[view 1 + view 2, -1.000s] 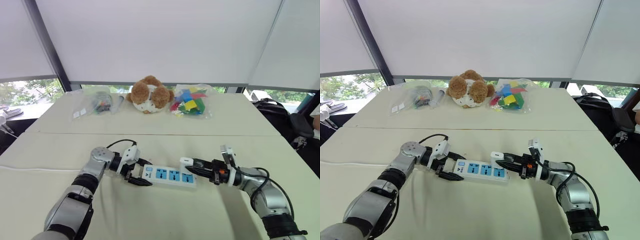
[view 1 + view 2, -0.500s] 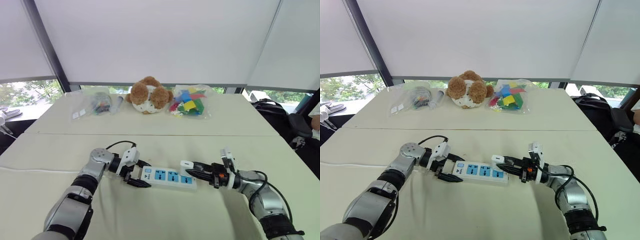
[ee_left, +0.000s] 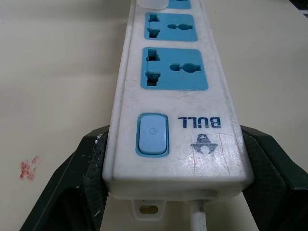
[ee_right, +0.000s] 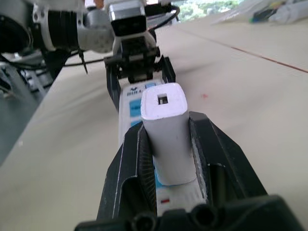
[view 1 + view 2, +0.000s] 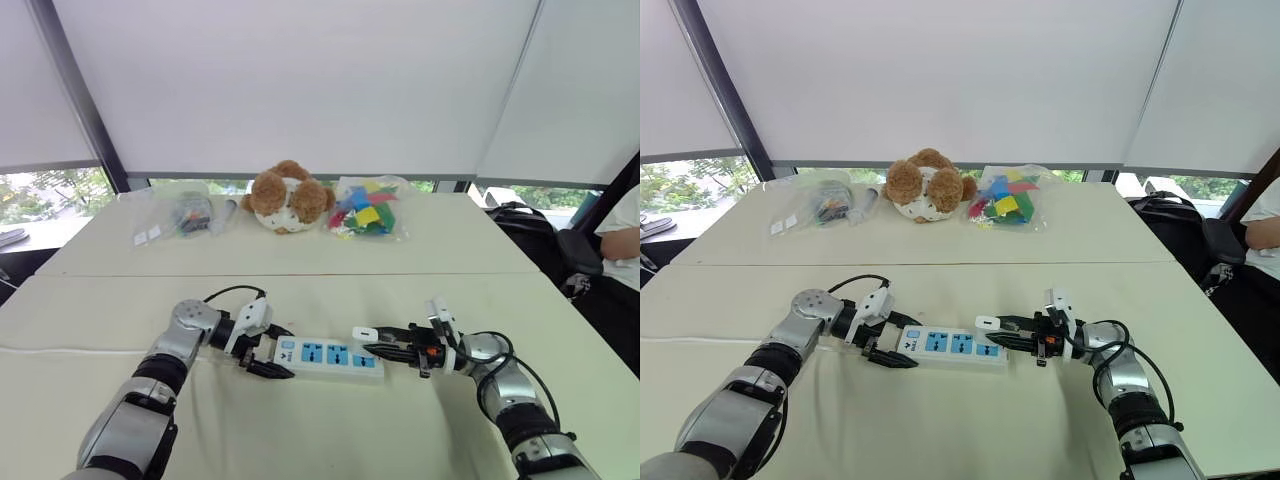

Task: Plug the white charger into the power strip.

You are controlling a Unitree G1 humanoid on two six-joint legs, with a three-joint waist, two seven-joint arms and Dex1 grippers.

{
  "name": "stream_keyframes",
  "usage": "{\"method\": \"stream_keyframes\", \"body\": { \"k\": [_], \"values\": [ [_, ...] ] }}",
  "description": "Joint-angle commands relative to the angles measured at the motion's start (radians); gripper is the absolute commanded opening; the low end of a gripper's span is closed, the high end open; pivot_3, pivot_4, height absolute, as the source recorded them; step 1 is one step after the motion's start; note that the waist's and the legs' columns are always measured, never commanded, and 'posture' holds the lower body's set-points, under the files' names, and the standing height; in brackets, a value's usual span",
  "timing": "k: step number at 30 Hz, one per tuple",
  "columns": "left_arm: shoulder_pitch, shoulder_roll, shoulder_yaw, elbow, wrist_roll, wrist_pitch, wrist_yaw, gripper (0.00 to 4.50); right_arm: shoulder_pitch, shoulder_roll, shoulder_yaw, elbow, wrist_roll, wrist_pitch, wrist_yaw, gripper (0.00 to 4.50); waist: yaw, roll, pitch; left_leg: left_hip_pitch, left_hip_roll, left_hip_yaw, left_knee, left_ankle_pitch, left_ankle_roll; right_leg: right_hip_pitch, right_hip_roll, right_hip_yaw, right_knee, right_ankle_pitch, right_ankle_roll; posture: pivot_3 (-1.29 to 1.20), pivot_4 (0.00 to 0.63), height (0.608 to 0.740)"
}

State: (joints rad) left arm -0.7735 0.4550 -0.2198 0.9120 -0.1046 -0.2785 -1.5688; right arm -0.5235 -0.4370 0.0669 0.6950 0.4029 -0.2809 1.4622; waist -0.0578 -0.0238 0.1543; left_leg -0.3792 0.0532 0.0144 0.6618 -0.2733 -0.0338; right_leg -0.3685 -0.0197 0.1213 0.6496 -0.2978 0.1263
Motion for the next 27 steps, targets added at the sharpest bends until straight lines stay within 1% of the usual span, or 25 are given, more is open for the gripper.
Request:
{"method": "stream_keyframes", "body": {
  "k": [1, 5, 10, 13, 19, 22, 23, 25, 26, 27],
  "values": [
    [0.047, 0.019, -0.048, -0.058, 0.042, 0.022, -0.045, 3.05, 0.019, -0.01, 0.052, 0.182, -0.138, -0.031, -0.013, 0.63, -0.008, -0.002, -0.002, 0.005, 0.0, 0.0, -0.001, 0.0, 0.0, 0.004, 0.0, 0.0, 0.0, -0.001, -0.002, 0.0, 0.15, 0.739],
    [0.083, 0.036, -0.041, -0.131, 0.028, 0.063, -0.041, 3.05, -0.001, 0.004, 0.071, 0.27, -0.162, -0.051, -0.011, 0.63, -0.013, -0.01, -0.01, 0.008, 0.001, -0.001, -0.003, -0.001, 0.001, 0.007, 0.0, 0.0, -0.001, -0.003, -0.005, 0.0, 0.15, 0.739],
    [0.116, 0.056, -0.036, -0.193, 0.023, 0.099, -0.029, 3.05, -0.024, 0.012, 0.07, 0.304, -0.158, -0.063, -0.011, 0.63, -0.014, -0.016, -0.014, 0.015, 0.002, 0.0, -0.009, -0.001, 0.001, 0.01, 0.0, 0.0, -0.001, -0.004, -0.007, 0.0, 0.15, 0.739],
    [0.122, 0.062, -0.033, -0.2, 0.024, 0.108, -0.019, 3.05, -0.033, 0.011, 0.062, 0.306, -0.147, -0.064, -0.012, 0.63, -0.014, -0.017, -0.014, 0.023, 0.002, 0.001, -0.014, -0.001, 0.001, 0.015, 0.0, 0.0, -0.002, -0.008, -0.015, 0.0, 0.15, 0.739],
    [0.114, 0.043, -0.027, -0.171, 0.027, 0.101, 0.013, 3.05, -0.034, -0.012, 0.013, 0.224, -0.099, -0.056, -0.023, 0.63, -0.012, -0.016, -0.014, 0.023, 0.006, 0.002, -0.014, -0.001, 0.001, 0.014, 0.001, 0.0, -0.001, -0.008, -0.017, 0.0, 0.15, 0.739],
    [0.107, 0.027, -0.024, -0.153, 0.027, 0.093, 0.027, 3.05, -0.019, -0.032, -0.022, 0.129, -0.066, -0.022, -0.022, 2.21, -0.002, -0.013, -0.011, 0.021, 0.006, 0.004, -0.014, -0.001, 0.001, 0.012, -0.001, 0.0, -0.002, -0.009, -0.017, 0.0, 0.15, 0.739],
    [0.104, 0.021, -0.022, -0.147, 0.027, 0.088, 0.032, 3.05, -0.01, -0.036, -0.04, 0.081, -0.055, -0.019, -0.036, 2.65, 0.0, -0.008, -0.01, 0.018, 0.006, 0.004, -0.015, -0.001, 0.001, 0.009, -0.004, 0.0, -0.001, -0.009, -0.017, 0.0, 0.15, 0.739],
    [0.099, 0.007, -0.019, -0.139, 0.027, 0.079, 0.046, 3.05, 0.012, -0.045, -0.076, -0.012, -0.032, -0.006, -0.069, 3.78, -0.001, -0.004, -0.009, 0.01, 0.004, 0.006, -0.015, -0.001, 0.001, 0.001, -0.007, 0.0, -0.001, -0.008, -0.016, 0.0, 0.15, 0.739],
    [0.098, 0.003, -0.013, -0.139, 0.024, 0.076, 0.054, 3.05, 0.034, -0.057, -0.095, -0.091, -0.017, 0.011, -0.094, 4.24, 0.0, -0.003, -0.009, 0.005, 0.0, 0.006, -0.014, -0.001, 0.001, -0.004, -0.007, 0.001, 0.0, -0.008, -0.016, 0.0, 0.15, 0.739],
    [0.098, 0.0, -0.005, -0.143, 0.02, 0.076, 0.068, 3.05, 0.064, -0.074, -0.119, -0.185, 0.004, 0.04, -0.124, 4.44, 0.004, 0.0, -0.007, 0.004, -0.001, 0.006, -0.014, -0.001, 0.001, -0.005, -0.007, 0.001, 0.0, -0.008, -0.015, 0.0, 0.15, 0.739]
  ]
}}
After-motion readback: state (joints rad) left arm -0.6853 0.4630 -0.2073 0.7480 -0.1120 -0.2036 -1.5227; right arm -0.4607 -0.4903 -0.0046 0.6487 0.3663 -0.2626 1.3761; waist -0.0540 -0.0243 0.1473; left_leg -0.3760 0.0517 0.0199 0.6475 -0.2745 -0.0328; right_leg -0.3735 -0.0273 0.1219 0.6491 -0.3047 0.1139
